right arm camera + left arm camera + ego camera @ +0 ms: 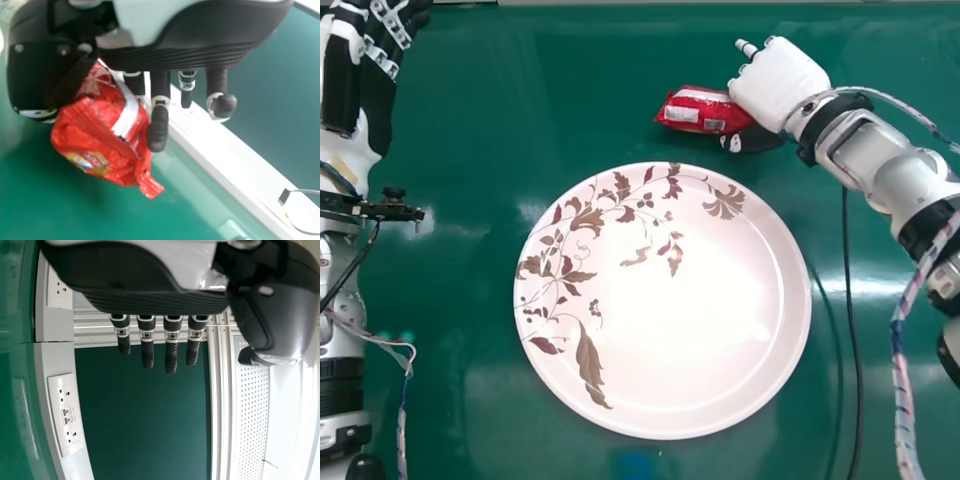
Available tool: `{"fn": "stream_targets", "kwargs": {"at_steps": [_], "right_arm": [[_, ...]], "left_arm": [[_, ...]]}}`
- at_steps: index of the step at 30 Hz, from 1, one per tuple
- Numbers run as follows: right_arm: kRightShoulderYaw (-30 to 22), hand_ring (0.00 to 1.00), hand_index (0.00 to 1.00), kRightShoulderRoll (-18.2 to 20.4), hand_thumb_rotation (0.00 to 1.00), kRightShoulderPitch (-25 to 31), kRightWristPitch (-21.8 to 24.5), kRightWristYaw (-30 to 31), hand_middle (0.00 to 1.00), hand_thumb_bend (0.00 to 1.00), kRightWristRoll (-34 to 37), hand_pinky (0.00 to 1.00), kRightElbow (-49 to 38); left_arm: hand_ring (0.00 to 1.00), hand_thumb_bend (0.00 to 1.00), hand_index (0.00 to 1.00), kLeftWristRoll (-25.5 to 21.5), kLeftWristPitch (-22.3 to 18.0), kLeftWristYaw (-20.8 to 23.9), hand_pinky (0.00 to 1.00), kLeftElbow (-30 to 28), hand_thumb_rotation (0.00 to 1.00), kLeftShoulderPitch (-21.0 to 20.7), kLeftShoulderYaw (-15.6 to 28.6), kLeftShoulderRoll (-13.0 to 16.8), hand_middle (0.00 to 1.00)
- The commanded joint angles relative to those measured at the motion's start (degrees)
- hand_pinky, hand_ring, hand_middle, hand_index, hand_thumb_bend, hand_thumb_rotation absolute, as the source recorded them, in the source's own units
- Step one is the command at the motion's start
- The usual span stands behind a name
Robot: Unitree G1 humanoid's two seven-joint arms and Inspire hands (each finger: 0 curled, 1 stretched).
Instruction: Pick up biscuit and place it in the plate
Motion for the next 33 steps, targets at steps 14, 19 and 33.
{"fn": "stream_targets", "kwargs": {"at_steps": [14,19,33], "right_arm": [[-19.7,0.12,0.47,-9.3,0.11,14.1,-0.9,16.0,0.18,0.50,6.2,0.07,-41.6],[-23.8,0.14,0.47,-8.7,0.11,19.2,-1.8,19.2,0.22,0.51,7.3,0.08,-51.4],[-27.9,0.09,0.47,-5.3,0.12,37.1,-7.5,24.9,0.16,0.50,10.4,0.03,-68.7]], "left_arm": [[0.90,0.52,0.91,0.5,-1.7,-1.0,1.00,3.0,0.55,-1.0,-0.2,0.1,0.88],[0.92,0.56,0.92,0.7,0.0,-0.3,1.00,1.9,0.55,-0.8,-0.6,0.0,0.88],[0.92,0.55,0.91,1.9,3.2,2.2,1.00,1.4,0.54,-1.9,-1.6,-0.4,0.88]]}}
